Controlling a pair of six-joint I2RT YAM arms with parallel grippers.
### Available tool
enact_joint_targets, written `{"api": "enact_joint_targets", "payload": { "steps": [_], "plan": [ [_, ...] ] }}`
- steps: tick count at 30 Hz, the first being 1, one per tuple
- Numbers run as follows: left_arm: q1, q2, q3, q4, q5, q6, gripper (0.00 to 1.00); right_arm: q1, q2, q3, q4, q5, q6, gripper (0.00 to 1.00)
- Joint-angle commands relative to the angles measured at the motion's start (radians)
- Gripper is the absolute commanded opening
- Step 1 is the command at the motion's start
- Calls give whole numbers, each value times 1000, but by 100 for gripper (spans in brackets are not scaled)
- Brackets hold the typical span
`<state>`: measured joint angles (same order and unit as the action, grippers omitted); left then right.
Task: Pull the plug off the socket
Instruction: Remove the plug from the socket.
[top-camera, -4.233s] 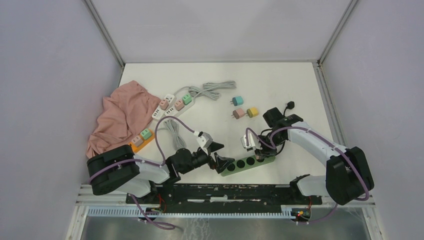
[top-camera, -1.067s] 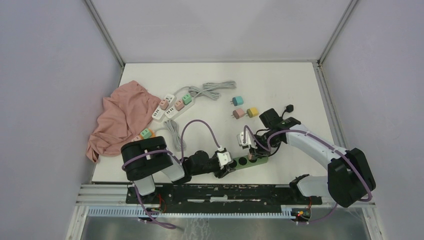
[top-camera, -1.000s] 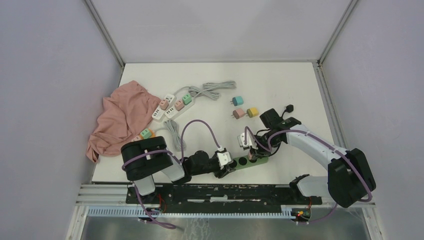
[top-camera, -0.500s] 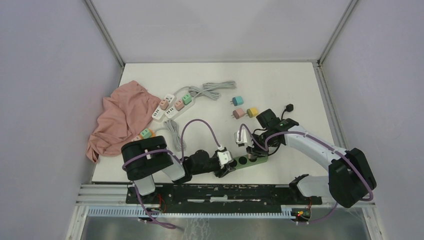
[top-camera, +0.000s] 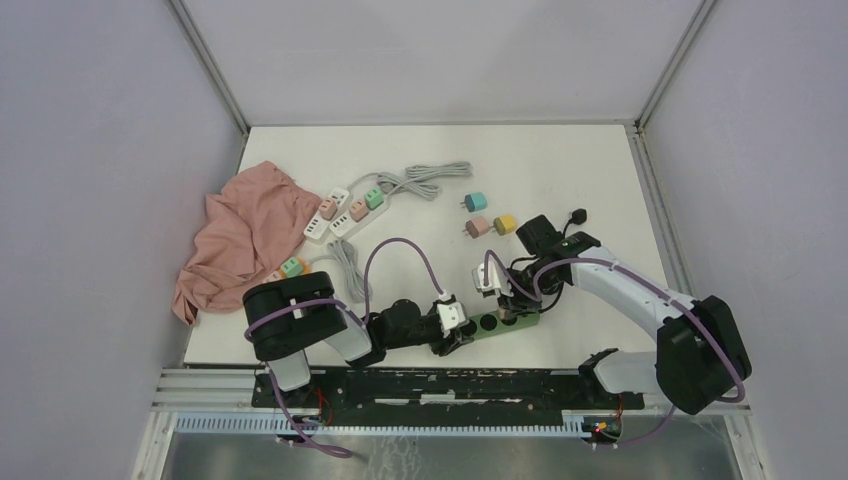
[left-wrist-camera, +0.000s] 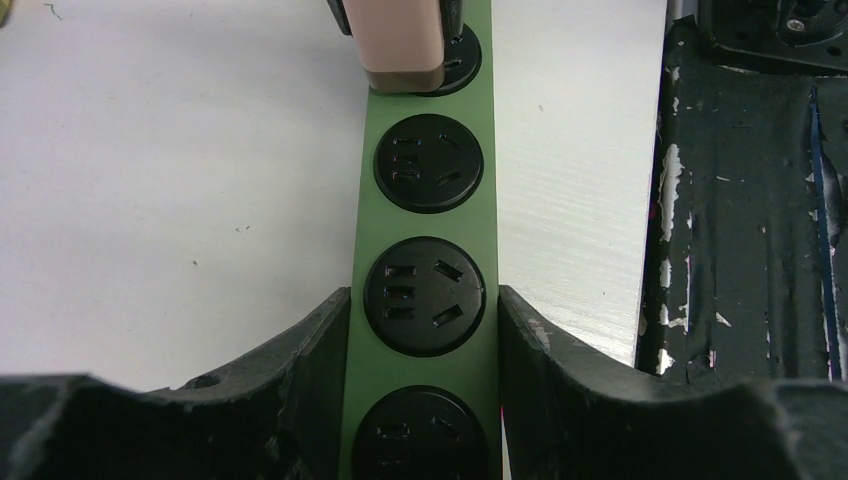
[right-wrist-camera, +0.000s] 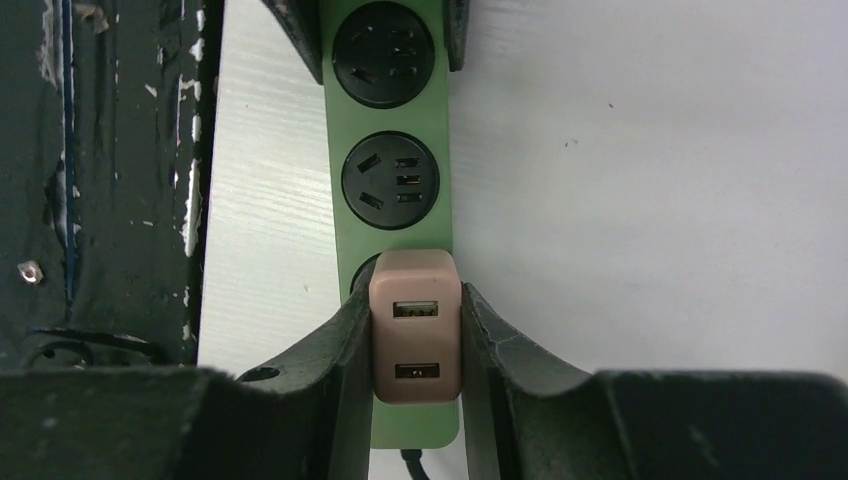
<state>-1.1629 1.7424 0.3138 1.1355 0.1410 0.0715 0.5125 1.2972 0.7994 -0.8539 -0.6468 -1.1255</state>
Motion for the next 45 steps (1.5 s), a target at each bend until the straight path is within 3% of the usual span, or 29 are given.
{"api": "enact_joint_targets", "payload": {
  "steps": [1, 5, 8, 16, 19, 24, 29, 32, 36, 38, 41, 45],
  "plan": [
    [1, 34, 12, -35, -7, -27, 3, 26, -1, 54, 163, -85, 242, 0],
    [2, 33, 8, -34, -10, -27, 3, 8, -11, 47, 224, 32, 298, 0],
    [2, 25, 0, -34, -17, -27, 3, -31, -32, 48, 172, 24, 230, 0],
    [2, 25, 3, -35, -11, -25, 3, -10, -10, 66, -169, -255, -171, 0],
    [1, 32, 10, -33, -6, -28, 3, 26, 9, 69, -112, -256, -84, 0],
    [2, 36, 14, -31, -2, -35, 3, 36, -8, 48, 196, -99, 280, 0],
    [2, 34, 13, -41, -5, -32, 3, 6, -21, 38, 224, 19, 298, 0],
    [2, 27, 5, -45, -13, -29, 3, -12, -41, 32, 124, -16, 163, 0],
    [5, 22, -5, -40, -17, -26, 3, -11, -50, 33, -129, -227, -192, 0],
    [5, 26, -4, -33, -14, -27, 3, -6, -41, 35, -195, -298, -263, 0],
    [5, 33, 1, -26, -8, -31, 3, 11, -30, 34, -122, -327, -172, 0],
    [5, 43, 12, -26, -2, -35, 3, 17, -44, 3, 234, -215, 260, 0]
  ]
}}
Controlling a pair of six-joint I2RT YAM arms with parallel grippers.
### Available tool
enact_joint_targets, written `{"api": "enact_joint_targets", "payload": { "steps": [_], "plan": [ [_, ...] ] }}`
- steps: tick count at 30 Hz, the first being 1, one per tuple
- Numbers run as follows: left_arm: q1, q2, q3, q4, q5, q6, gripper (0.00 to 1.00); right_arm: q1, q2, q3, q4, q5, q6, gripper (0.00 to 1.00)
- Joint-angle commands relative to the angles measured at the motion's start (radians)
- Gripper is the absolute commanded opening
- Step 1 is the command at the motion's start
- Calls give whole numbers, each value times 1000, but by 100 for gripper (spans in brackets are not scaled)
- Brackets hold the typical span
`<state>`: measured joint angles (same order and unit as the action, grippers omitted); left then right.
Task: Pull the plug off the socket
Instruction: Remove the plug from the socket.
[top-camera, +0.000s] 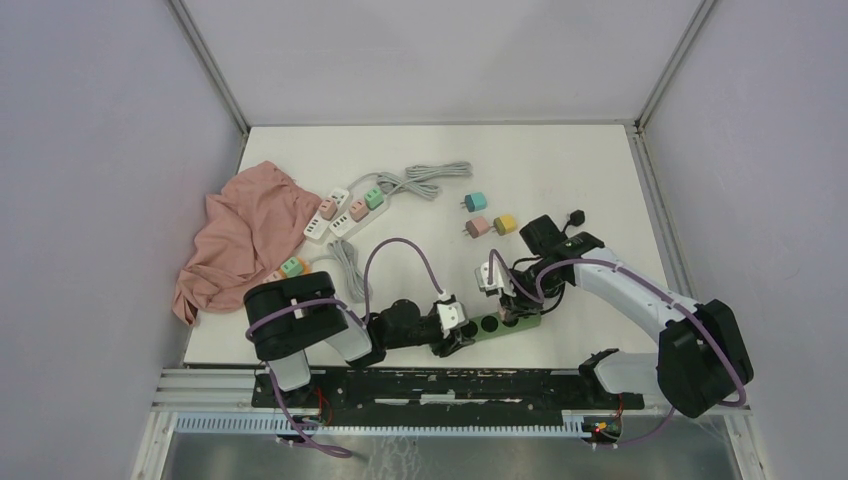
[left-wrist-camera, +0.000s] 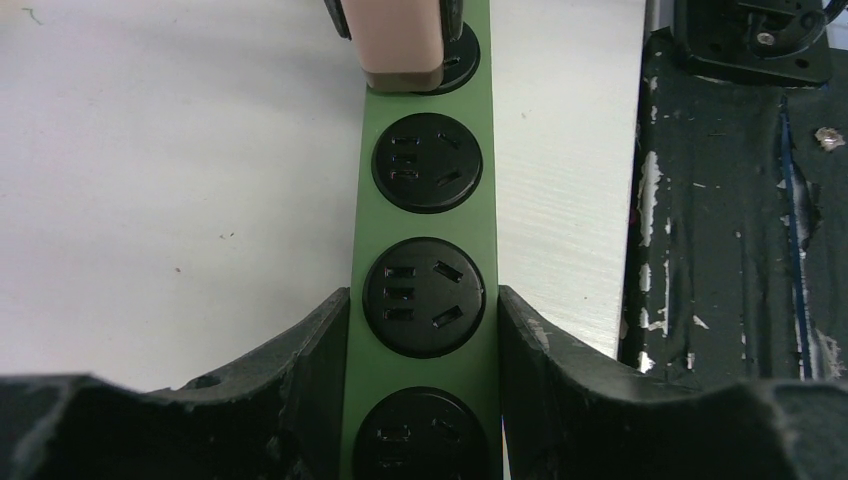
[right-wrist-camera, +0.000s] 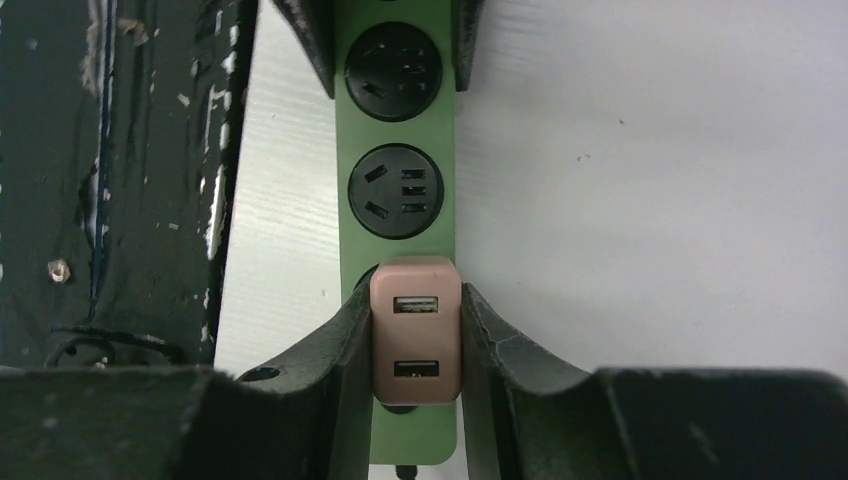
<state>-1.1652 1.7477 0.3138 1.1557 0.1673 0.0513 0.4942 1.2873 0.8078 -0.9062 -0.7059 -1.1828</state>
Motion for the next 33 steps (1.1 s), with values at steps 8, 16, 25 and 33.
{"api": "enact_joint_targets", "payload": {
  "steps": [8, 16, 25, 33],
  "plan": [
    [9, 30, -3, -46, -38, -15, 3, -23, -56, 14, 228, -38, 291, 0],
    [13, 42, -7, -27, -34, -17, 3, -12, -10, 52, -217, -267, -247, 0],
    [14, 60, 2, -13, -26, -34, 3, 15, -39, 23, 296, -118, 411, 0],
    [13, 49, -1, -24, -29, -32, 3, -36, -39, 74, -43, -134, 28, 0]
  ]
}}
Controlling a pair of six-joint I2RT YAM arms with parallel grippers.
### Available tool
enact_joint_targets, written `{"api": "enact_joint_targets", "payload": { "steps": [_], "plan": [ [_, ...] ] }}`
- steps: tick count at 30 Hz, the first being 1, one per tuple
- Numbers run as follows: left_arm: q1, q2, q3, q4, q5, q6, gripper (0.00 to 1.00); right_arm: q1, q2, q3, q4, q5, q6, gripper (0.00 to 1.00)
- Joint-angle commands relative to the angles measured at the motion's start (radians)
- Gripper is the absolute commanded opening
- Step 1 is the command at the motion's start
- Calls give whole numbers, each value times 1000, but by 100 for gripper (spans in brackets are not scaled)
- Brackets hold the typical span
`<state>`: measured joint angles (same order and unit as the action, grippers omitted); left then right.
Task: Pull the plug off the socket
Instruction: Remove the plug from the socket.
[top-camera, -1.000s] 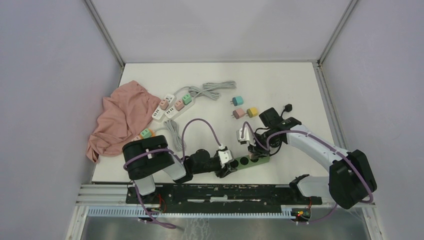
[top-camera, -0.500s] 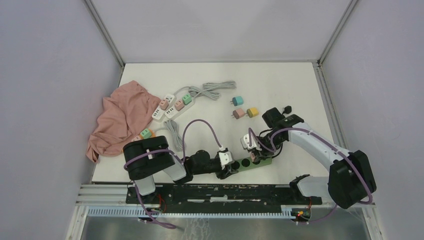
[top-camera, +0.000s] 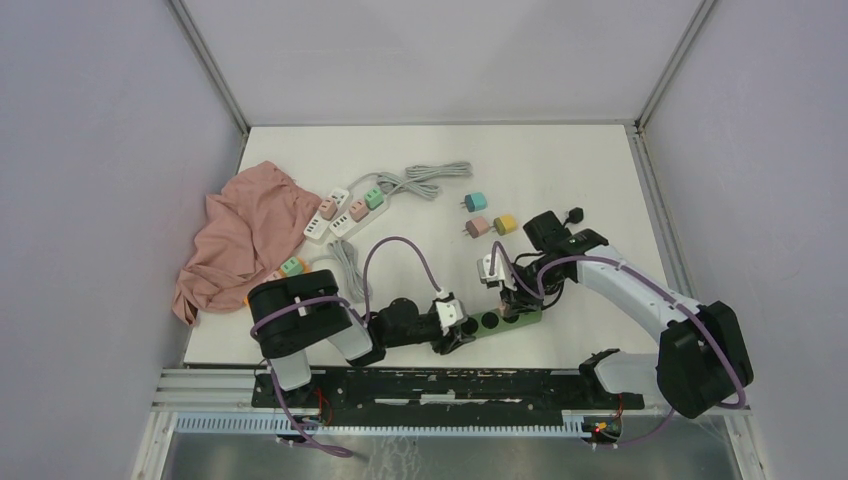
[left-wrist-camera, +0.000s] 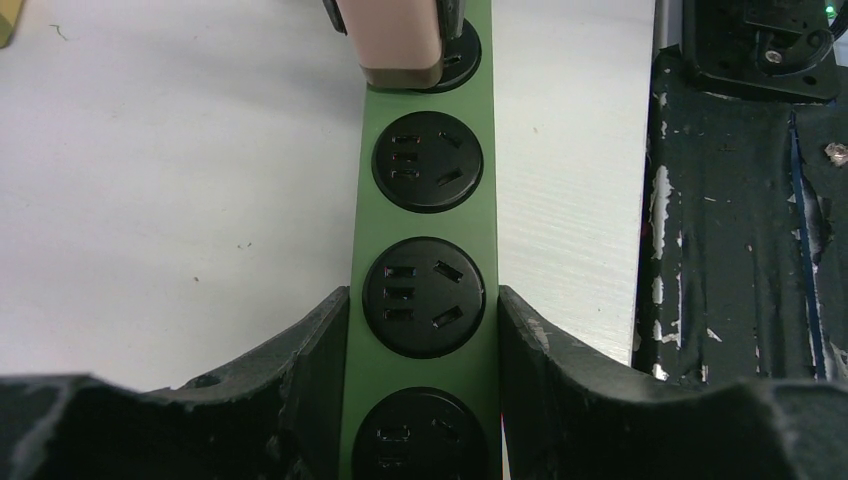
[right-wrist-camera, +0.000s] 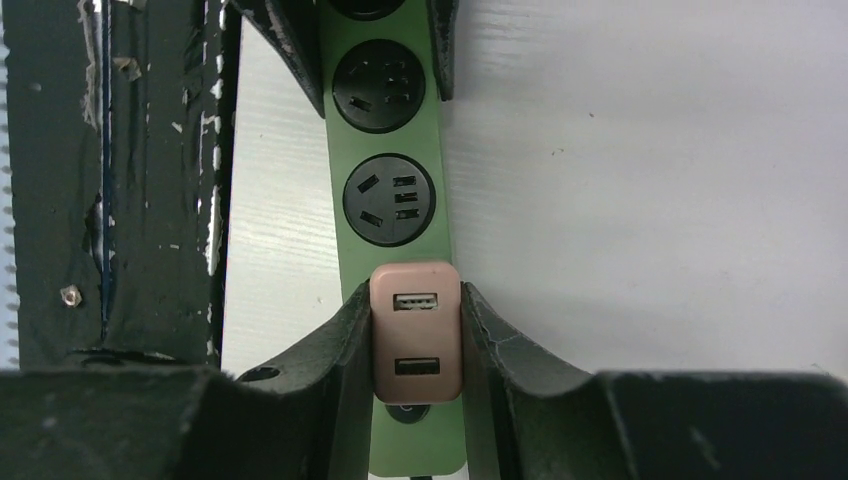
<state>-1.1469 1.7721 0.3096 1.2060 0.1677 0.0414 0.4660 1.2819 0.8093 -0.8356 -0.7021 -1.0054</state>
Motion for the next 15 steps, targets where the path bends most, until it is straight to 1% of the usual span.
{"api": "enact_joint_targets", "payload": {
  "steps": [1, 3, 4, 6, 7, 9, 12, 13, 15],
  "plan": [
    [-5, 23, 3, -75, -29, -21, 3, -9, -30, 75, -175, -175, -226, 0],
    [-5, 24, 5, -75, -28, -21, 3, -4, -16, 76, -278, -271, -362, 0],
    [-5, 25, 7, -74, -26, -21, 3, 2, -8, 79, -297, -302, -391, 0],
    [-5, 28, 11, -72, -24, -24, 3, 17, 3, 81, -269, -337, -366, 0],
    [-5, 29, 12, -69, -22, -26, 3, 24, 2, 76, -223, -341, -315, 0],
    [-5, 32, 12, -66, -23, -29, 3, 33, -10, 56, -78, -320, -101, 0],
    [-5, 34, 12, -64, -22, -33, 3, 32, -41, 25, 178, -214, 204, 0],
    [-5, 35, 14, -64, -22, -34, 3, 31, -40, 28, 217, -164, 249, 0],
    [-5, 35, 13, -65, -22, -34, 3, 18, -33, 36, 221, -104, 256, 0]
  ]
}}
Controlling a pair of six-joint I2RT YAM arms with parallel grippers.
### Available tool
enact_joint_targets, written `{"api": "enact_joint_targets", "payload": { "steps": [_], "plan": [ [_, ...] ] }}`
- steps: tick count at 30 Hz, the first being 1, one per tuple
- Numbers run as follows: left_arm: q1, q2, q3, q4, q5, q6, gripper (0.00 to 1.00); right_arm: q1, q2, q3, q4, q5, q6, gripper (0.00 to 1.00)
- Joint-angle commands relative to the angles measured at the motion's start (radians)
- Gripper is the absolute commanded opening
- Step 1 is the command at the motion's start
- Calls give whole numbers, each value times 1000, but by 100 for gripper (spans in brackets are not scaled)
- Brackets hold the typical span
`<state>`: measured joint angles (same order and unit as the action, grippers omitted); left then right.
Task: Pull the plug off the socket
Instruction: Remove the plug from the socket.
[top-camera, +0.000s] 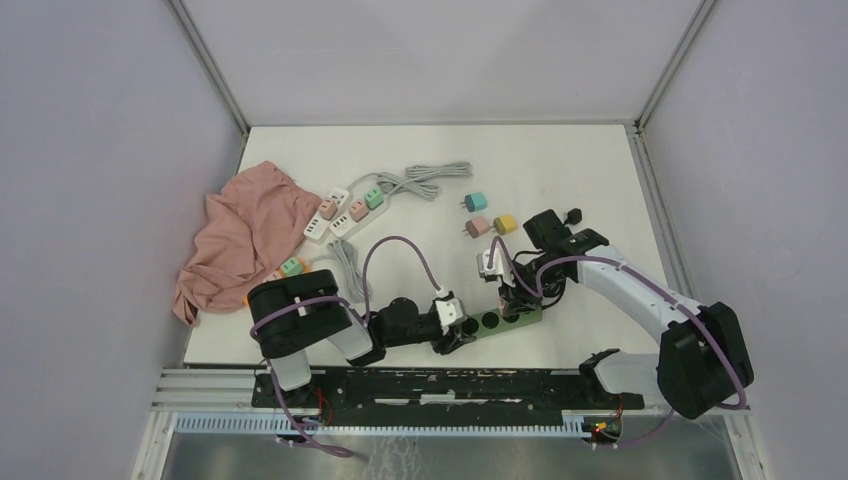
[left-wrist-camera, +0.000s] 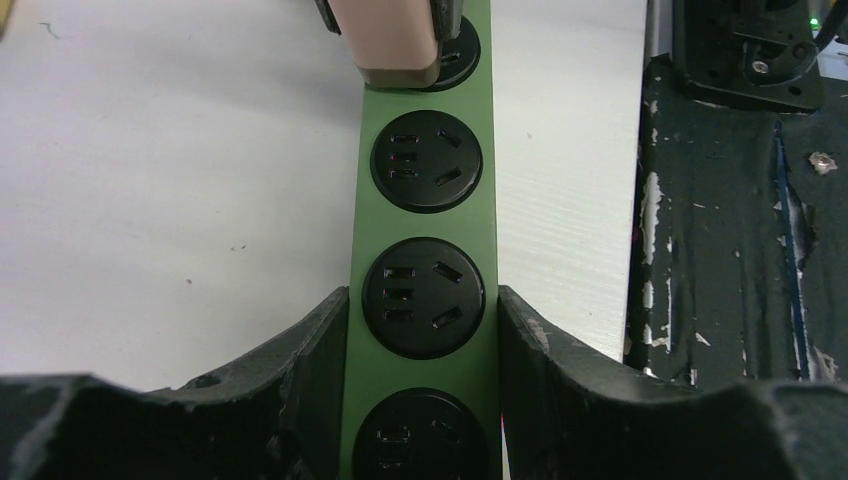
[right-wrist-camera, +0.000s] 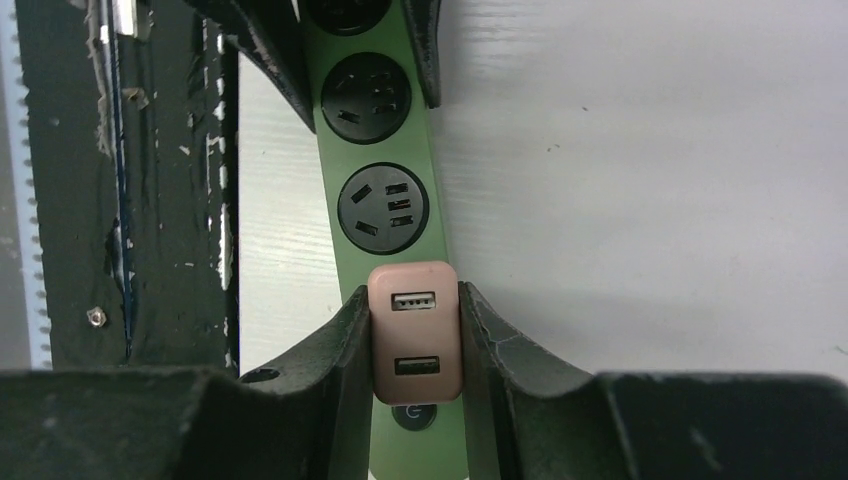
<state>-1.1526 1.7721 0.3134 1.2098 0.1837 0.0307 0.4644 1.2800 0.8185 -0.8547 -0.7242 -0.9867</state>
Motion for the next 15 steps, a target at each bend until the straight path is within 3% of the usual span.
{"api": "enact_joint_targets", "payload": {
  "steps": [1, 6, 11, 15],
  "plan": [
    [0, 35, 12, -71, -38, -23, 3, 9, -31, 30, 224, -72, 223, 0],
    [1, 29, 4, -71, -38, -21, 3, -38, -52, 56, 51, -102, 35, 0],
    [2, 29, -4, -63, -40, -20, 3, -35, -25, 77, -223, -247, -307, 0],
    [2, 34, 2, -59, -35, -21, 3, 15, 19, 87, -261, -286, -341, 0]
  ]
}}
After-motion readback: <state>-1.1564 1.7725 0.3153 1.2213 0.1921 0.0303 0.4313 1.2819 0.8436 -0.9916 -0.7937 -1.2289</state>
